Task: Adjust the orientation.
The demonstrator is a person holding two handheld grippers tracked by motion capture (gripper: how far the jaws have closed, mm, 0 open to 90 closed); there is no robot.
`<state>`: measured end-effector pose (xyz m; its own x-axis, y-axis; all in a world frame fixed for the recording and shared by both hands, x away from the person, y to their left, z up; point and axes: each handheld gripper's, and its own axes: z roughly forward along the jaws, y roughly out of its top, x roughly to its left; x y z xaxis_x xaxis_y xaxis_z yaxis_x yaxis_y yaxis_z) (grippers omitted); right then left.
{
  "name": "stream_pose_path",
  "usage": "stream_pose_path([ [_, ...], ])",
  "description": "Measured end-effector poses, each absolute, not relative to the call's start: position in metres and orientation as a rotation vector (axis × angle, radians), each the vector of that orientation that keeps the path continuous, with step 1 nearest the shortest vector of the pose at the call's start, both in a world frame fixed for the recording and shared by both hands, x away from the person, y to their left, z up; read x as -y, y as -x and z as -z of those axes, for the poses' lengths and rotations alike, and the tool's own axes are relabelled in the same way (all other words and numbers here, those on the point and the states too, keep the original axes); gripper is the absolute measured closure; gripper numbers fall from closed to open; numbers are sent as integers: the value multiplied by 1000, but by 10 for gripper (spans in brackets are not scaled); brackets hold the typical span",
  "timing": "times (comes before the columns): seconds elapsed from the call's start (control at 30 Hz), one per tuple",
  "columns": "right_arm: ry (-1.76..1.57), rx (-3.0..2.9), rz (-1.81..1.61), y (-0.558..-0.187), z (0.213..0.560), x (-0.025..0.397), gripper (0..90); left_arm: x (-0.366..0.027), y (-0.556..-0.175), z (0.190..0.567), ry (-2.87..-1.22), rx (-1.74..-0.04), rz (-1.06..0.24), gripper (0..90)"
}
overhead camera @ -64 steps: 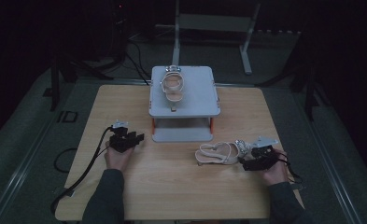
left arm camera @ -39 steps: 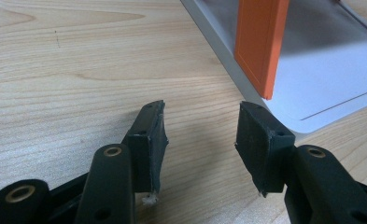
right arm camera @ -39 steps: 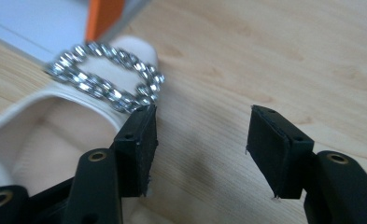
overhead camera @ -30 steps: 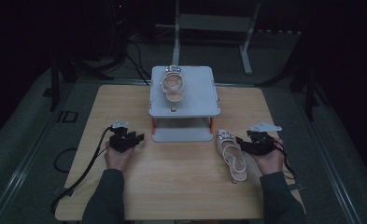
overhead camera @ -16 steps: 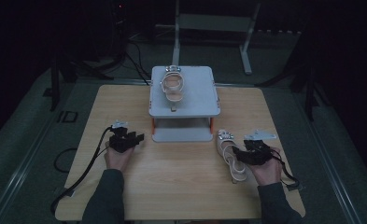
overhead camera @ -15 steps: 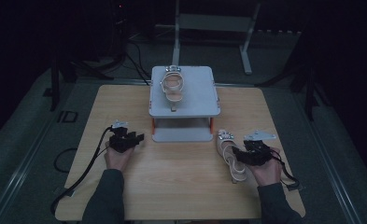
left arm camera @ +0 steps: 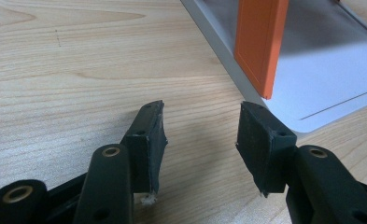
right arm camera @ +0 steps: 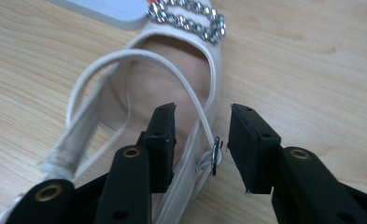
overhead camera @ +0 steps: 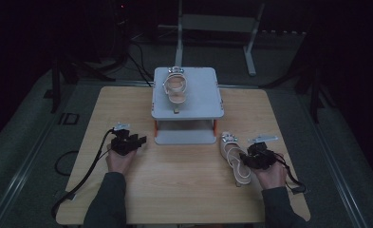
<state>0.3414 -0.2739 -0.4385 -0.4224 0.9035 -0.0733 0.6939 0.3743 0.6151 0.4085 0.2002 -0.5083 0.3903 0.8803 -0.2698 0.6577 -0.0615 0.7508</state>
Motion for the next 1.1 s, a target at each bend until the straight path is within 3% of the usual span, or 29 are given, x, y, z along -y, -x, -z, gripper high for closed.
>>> stream_pose_path([
  [0.47,-1645,-2232,-659,-352,443,271,797,-200,-408,508,-1791,-1341,-326,514],
  [1.1,-1815,-2132,-842,-354,440,282,830,-200,-408,508,-1786,-1344,-329,512],
])
